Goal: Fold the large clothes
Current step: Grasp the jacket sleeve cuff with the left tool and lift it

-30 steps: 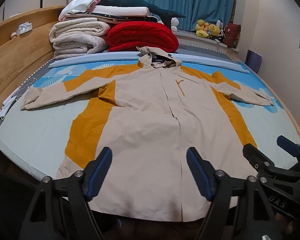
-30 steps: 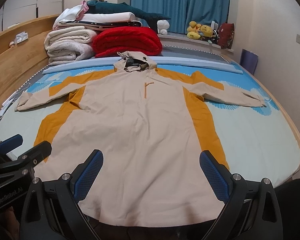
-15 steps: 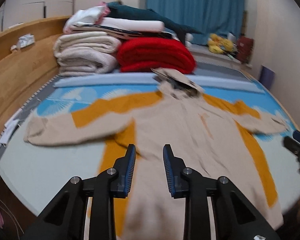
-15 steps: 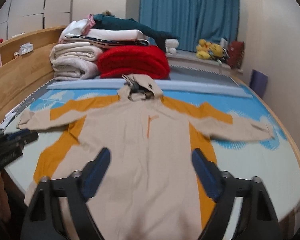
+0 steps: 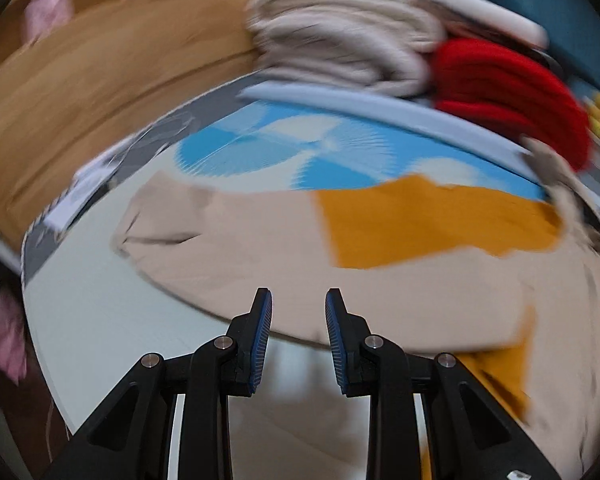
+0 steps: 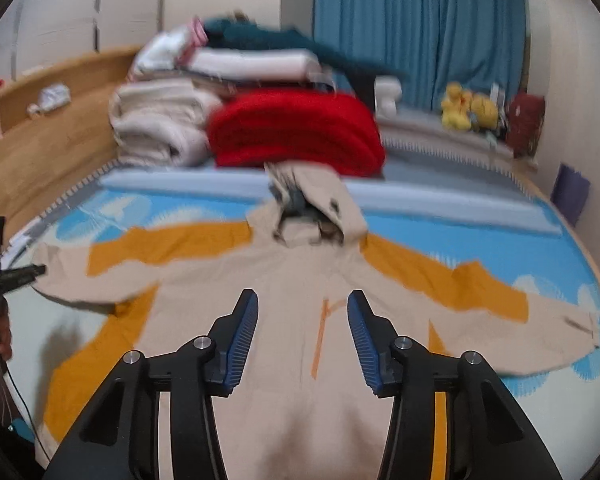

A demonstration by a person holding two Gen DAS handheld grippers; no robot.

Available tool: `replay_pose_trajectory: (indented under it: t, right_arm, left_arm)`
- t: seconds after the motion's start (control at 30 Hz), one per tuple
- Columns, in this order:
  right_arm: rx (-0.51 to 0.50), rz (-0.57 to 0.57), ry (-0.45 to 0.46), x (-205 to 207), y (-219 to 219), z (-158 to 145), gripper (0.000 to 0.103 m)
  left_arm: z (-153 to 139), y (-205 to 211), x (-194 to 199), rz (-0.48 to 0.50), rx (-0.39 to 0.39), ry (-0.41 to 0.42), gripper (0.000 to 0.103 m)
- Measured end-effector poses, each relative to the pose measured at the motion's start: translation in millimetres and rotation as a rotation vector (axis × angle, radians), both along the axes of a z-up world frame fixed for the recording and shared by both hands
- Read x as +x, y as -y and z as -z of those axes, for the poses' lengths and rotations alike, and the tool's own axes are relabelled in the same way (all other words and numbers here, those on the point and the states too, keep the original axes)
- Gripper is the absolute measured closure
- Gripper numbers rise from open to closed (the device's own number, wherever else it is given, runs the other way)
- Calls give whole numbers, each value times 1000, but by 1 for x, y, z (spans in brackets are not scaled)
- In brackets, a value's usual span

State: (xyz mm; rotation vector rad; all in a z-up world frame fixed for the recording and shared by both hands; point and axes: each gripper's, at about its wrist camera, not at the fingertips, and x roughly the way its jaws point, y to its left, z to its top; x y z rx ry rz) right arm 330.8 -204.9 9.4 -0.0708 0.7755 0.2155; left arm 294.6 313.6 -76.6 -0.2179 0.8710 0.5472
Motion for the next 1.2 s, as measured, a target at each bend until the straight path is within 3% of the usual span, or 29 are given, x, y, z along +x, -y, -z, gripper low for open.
replay_pose_trajectory:
  t: [0.07,0.23,0.33,0.5,0.57,0.67,0.73,0.83,0.9,0.93,0.97,1.07,1.2]
  right_arm:
    - [27,-30,-40,12,-2,9,55]
    - [-10,-58,-29,19,-6,17,56]
    - [-19,-74,-42,22,-10,27,87]
    - [-35,-86,-105,29,-12,46,84]
    - [-38,-85,-146,32,-12,54,68]
    - [-26,-73,-169,34,-8,62,58]
    - [-16,-68,-194,36,-7,67,58]
    - [7,-55,-221,38,-3,71,58]
    - [2,-33,-228,40,-1,72,60]
    - [2,-25,-228,42,0,71,71]
    - [4,-16,-233,44,2,70,91]
    - [9,23,-249,47,8,69,93]
    - [5,64,-288,47,20,71,92]
  left_arm:
    - [15,-39,-1,-92,-17,-8,77]
    - [41,-119,-10,-276,-110,-4,74]
    - [55,-162,-21,-385,-203,40,65]
    - [80,-208,-42,-535,-327,75,62]
    - [89,-220,-47,-557,-404,118,62]
    - [93,-227,-46,-552,-428,146,65]
    - [92,-226,-41,-517,-433,157,103]
    - [68,-217,-35,-521,-374,181,103]
    - [34,-199,-24,-484,-318,223,103]
    - [11,-182,-15,-443,-280,246,103]
    - [-14,-160,-4,-386,-240,269,103]
    - [-77,-74,22,-155,-179,348,103]
    - [-127,71,46,199,-174,400,103]
